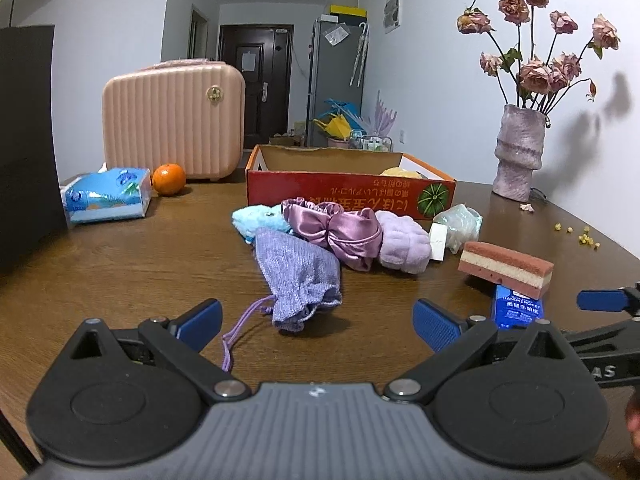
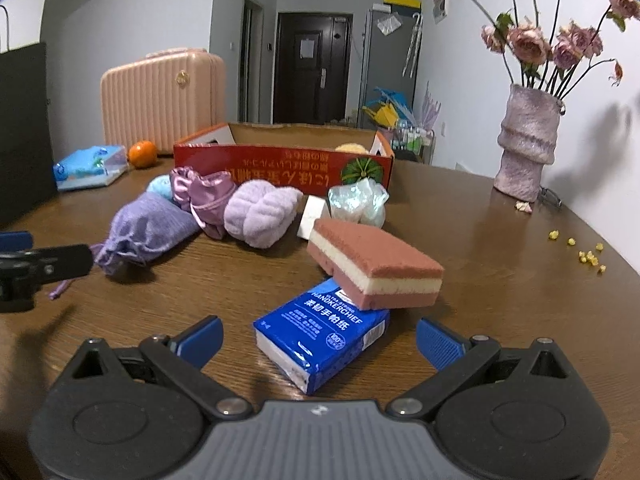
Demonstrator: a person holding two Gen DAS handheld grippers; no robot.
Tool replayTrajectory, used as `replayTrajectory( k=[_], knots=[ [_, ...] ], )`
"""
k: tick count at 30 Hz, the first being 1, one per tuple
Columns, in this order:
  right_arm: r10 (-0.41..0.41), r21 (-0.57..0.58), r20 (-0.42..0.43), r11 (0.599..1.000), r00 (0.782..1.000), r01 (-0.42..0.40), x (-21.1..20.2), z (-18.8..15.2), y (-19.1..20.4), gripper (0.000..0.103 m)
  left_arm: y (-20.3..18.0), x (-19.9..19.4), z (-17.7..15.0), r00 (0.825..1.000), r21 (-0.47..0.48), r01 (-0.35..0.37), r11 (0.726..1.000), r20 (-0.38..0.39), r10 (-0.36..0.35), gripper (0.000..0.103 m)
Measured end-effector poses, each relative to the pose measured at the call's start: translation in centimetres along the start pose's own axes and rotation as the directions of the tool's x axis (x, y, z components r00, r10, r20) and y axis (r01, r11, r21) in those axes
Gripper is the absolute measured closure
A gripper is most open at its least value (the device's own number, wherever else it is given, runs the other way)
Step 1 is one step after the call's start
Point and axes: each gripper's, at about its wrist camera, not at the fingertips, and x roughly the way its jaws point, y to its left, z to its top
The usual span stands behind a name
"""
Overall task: Organize soft objects
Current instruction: 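Grasp the blue tissue pack with the right gripper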
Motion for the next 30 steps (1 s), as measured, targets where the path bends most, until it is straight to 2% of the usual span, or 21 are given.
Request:
replayTrajectory(
  k=[10,15,21,30],
  knots=[
    [-0.022,0.018,-0.082,1.000,0.996,0.023,3.8,0.7,-0.1,0.002,0.3,0.4,-0.1,1.000,-0.016,0.004,1.000,-0.018,-0.005,0.000],
    [-0.003,0.019,-0.098,1.000,0.995,0.005,4.3,0.4,-0.1,0.015,0.3,0.6,-0.2,1.000,-0.018,0.003,1.000,-0.026,-0.003,0.000],
    [0.019,0.014,-0.078,1.000,0.997,-0.018,3.8,0.2,0.1,0.023,0.4,0.6,-0.2,1.000,-0.027,0.001,1.000,-0.029,-0.002,0.000],
    [0.095,0.035,-0.009,0.995,0.995,-0.095,1.7,0.0,0.5,0.025,0.3,0.6,-0.2,0.999,-0.030,-0.001,1.000,-0.033,0.000,0.000]
  ],
)
